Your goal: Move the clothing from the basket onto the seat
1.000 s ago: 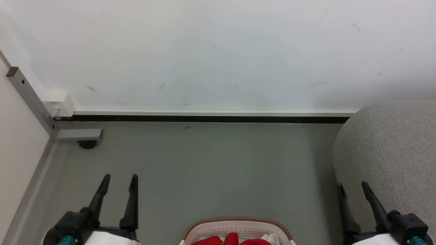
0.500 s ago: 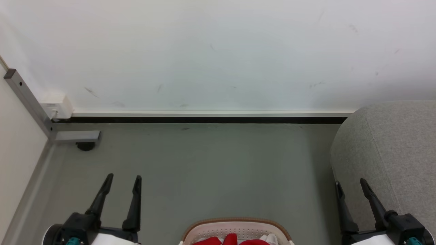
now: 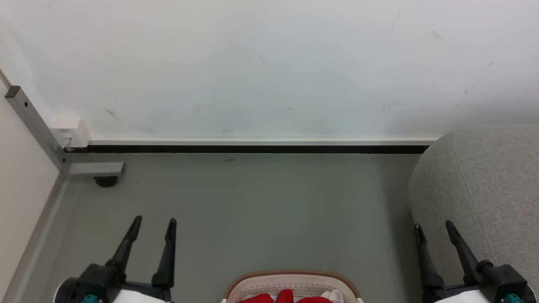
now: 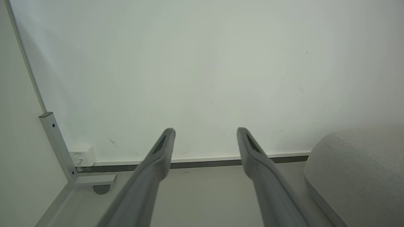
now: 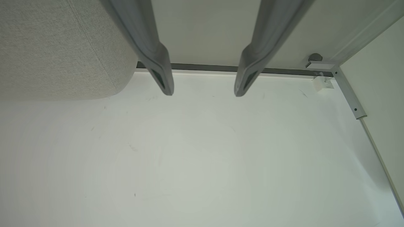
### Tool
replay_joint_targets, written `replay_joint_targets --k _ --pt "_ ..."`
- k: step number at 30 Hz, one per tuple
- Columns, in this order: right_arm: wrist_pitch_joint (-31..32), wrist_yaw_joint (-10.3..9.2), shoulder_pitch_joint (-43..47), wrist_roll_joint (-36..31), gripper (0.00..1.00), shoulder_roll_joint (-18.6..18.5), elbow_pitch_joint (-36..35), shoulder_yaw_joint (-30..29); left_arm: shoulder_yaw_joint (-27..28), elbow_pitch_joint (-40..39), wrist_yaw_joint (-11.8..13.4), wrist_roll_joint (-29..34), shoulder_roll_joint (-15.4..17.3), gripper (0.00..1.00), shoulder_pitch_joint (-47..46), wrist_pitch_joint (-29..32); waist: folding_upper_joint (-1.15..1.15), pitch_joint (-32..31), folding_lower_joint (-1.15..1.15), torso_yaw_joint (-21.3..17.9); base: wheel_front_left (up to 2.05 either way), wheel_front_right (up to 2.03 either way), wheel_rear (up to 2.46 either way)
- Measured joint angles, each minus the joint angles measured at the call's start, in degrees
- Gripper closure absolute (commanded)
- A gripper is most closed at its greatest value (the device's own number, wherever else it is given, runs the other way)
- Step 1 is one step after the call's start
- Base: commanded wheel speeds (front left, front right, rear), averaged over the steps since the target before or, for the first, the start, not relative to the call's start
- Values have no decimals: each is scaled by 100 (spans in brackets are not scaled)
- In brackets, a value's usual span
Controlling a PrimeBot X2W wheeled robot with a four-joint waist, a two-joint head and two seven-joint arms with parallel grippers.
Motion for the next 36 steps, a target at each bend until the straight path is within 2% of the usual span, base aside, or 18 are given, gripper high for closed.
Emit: replay_joint_targets --k 15,26,36 --pt "0 0 -8 44 0 -1 10 31 35 60 -13 -65 -34 0 -1 0 0 0 0 -48 0 0 0" --pt "-1 0 -12 96 0 -5 -100 -87 -226 191 -14 -261 -21 0 -25 -1 0 138 0 -343 0 0 0" --pt "-2 0 -126 194 0 -5 -342 -151 -736 387 -14 -461 269 0 -316 -1 0 660 0 -701 0 0 0"
